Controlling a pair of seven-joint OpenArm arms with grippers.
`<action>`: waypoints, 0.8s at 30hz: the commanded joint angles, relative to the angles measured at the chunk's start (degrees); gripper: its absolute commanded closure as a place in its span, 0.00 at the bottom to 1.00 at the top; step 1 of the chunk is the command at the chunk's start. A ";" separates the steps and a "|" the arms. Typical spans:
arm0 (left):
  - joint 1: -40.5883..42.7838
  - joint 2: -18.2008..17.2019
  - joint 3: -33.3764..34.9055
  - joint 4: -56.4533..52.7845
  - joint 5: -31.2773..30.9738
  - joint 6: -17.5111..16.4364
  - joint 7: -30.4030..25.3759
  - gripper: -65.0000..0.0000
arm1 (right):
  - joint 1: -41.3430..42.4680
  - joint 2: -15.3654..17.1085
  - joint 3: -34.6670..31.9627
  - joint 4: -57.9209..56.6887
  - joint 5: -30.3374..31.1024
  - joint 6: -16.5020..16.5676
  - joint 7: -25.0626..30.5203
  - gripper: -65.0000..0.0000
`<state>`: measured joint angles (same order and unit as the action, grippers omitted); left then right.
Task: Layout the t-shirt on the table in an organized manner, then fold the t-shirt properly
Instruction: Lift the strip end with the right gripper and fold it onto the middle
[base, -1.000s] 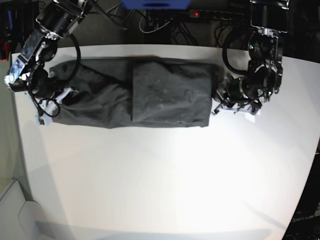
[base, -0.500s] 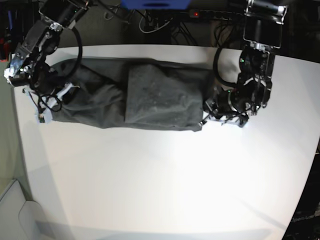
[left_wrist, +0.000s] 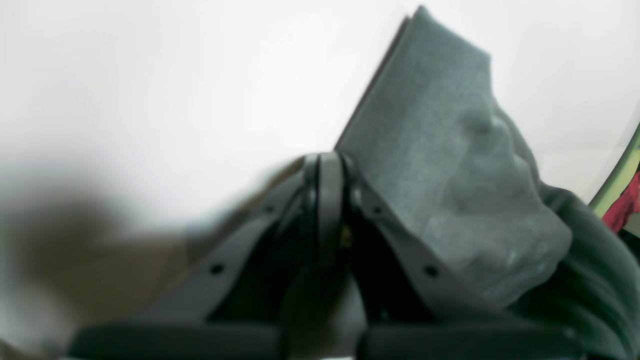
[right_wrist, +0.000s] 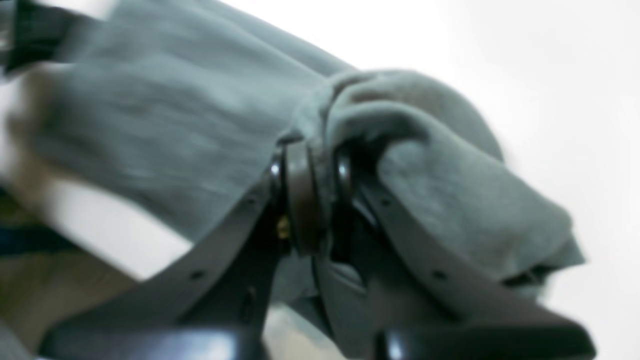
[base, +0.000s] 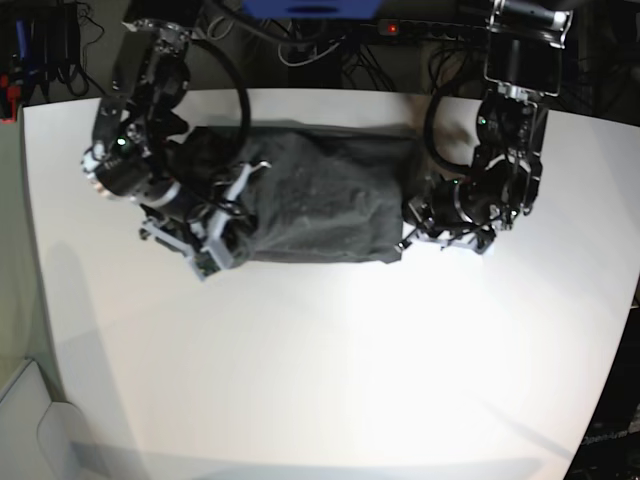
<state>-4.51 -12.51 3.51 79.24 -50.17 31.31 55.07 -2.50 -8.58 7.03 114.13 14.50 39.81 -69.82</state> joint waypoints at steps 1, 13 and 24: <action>0.51 -0.19 0.23 -0.25 0.63 2.32 1.94 1.00 | 1.23 -0.42 -1.97 1.26 1.37 0.19 1.47 1.00; 0.87 -0.63 0.14 4.05 0.19 2.32 1.94 1.00 | 5.54 -0.42 -16.65 -5.33 1.28 0.19 3.58 1.00; 3.06 -0.63 -5.75 8.01 0.11 2.32 2.38 0.99 | 7.29 -0.42 -22.81 -11.40 1.28 0.19 7.27 1.00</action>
<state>-0.34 -12.88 -2.17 86.26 -48.88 32.69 56.97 3.77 -8.43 -15.64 101.86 14.39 39.81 -64.01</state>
